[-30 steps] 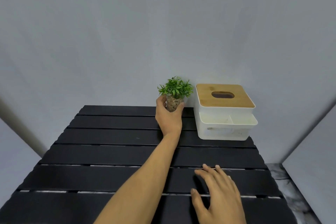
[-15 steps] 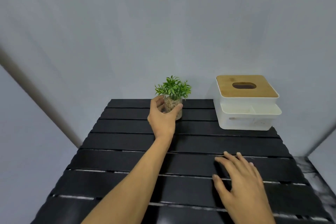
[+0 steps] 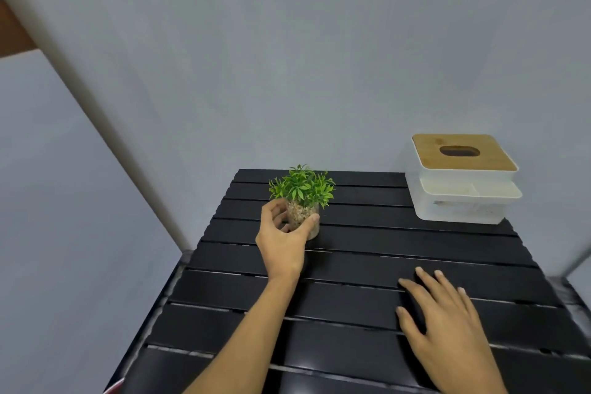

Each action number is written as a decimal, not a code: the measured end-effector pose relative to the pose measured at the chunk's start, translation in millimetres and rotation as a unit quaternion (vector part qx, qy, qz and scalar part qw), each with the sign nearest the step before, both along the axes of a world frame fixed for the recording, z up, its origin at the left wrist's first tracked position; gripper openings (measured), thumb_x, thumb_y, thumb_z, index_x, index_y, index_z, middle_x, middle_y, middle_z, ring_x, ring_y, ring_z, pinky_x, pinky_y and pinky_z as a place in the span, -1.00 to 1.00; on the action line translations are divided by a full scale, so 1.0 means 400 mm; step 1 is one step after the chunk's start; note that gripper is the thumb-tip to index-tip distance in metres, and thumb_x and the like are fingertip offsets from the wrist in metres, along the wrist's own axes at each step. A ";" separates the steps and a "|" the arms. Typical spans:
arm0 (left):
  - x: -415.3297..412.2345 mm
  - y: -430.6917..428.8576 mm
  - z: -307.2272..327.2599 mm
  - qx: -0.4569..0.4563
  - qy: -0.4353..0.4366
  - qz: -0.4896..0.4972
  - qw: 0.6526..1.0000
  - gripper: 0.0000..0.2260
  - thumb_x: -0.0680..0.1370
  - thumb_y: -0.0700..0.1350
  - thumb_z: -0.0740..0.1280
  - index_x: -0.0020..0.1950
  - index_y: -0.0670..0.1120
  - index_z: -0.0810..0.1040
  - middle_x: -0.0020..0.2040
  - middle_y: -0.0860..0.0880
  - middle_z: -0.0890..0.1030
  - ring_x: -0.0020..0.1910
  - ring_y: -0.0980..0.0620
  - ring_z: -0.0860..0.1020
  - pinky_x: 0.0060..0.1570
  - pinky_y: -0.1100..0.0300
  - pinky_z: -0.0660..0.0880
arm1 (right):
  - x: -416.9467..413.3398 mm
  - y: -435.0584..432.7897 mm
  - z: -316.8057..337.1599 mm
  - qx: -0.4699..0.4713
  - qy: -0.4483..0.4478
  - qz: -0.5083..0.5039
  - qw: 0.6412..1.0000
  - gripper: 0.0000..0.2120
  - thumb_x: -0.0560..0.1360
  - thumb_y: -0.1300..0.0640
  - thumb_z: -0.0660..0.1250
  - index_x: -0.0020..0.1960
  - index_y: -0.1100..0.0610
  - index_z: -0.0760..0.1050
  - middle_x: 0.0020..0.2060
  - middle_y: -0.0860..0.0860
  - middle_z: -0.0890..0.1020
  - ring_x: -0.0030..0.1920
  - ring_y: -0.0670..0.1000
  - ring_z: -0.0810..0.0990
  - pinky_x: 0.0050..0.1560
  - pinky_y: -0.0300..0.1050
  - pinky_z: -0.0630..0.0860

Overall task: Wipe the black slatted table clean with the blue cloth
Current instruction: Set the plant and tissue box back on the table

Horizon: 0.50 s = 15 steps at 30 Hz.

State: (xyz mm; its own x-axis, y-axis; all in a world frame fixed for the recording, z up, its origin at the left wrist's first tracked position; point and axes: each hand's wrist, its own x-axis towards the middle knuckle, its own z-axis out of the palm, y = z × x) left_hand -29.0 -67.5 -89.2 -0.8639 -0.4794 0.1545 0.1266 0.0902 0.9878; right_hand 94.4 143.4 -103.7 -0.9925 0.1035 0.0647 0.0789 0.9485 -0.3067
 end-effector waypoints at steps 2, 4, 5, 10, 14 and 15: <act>0.015 -0.006 -0.001 0.005 -0.001 -0.002 1.000 -0.47 0.24 -0.14 0.64 0.09 0.10 0.49 0.03 0.13 0.61 0.03 0.22 0.60 0.12 0.11 0.56 | 0.003 -0.002 0.010 0.002 0.003 0.002 1.000 -0.58 0.46 -0.15 0.13 0.23 -0.07 0.52 0.34 -0.01 0.49 0.42 0.09 0.34 0.40 0.14 0.22; 0.026 -0.008 -0.003 0.007 -0.004 -0.009 1.000 -0.47 0.24 -0.14 0.64 0.10 0.10 0.49 0.04 0.13 0.60 0.04 0.23 0.59 0.13 0.10 0.56 | 0.003 -0.004 0.016 -0.012 -0.014 0.008 1.000 -0.61 0.50 -0.10 0.24 0.31 -0.10 0.44 0.42 -0.05 0.37 0.49 0.04 0.20 0.47 0.07 0.08; 0.029 -0.009 -0.003 0.006 -0.003 -0.012 1.000 -0.47 0.24 -0.14 0.64 0.10 0.11 0.49 0.05 0.13 0.60 0.04 0.22 0.60 0.13 0.09 0.56 | 0.004 -0.006 0.017 -0.019 -0.015 0.014 1.000 -0.59 0.50 -0.09 0.26 0.34 -0.11 0.41 0.45 -0.06 0.33 0.50 0.02 0.15 0.48 0.04 0.02; 0.034 -0.004 0.002 -0.011 -0.004 -0.028 1.000 -0.46 0.24 -0.11 0.65 0.09 0.14 0.47 0.07 0.14 0.59 0.07 0.17 0.59 0.13 0.07 0.56 | 0.004 -0.007 0.024 -0.036 -0.011 0.026 0.999 -0.58 0.54 -0.13 0.16 0.39 -0.15 0.31 0.49 -0.11 0.22 0.53 -0.03 0.03 0.49 -0.03 -0.09; 0.037 -0.006 0.000 -0.023 -0.006 -0.041 0.999 -0.45 0.25 -0.08 0.64 0.13 0.12 0.47 0.09 0.12 0.59 0.09 0.16 0.58 0.15 0.08 0.55 | 0.005 -0.007 0.031 -0.038 -0.014 0.026 0.999 -0.57 0.55 -0.15 0.12 0.40 -0.17 0.27 0.50 -0.13 0.18 0.53 -0.05 0.00 0.50 -0.04 -0.12; 0.037 -0.005 0.000 -0.024 -0.007 -0.044 0.999 -0.44 0.25 -0.08 0.64 0.14 0.10 0.47 0.10 0.12 0.58 0.09 0.16 0.58 0.15 0.08 0.55 | 0.005 -0.007 0.033 -0.033 -0.016 0.027 0.999 -0.57 0.55 -0.15 0.11 0.42 -0.18 0.24 0.51 -0.13 0.15 0.53 -0.06 -0.02 0.49 -0.06 -0.14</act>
State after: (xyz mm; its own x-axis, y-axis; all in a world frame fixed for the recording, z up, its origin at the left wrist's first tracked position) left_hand -14.2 -69.6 -89.1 -0.9045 -0.3944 0.1620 0.1214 0.1261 0.9846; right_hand 96.5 140.7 -90.5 -0.9983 0.0520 0.0276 0.0383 0.9293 -0.3673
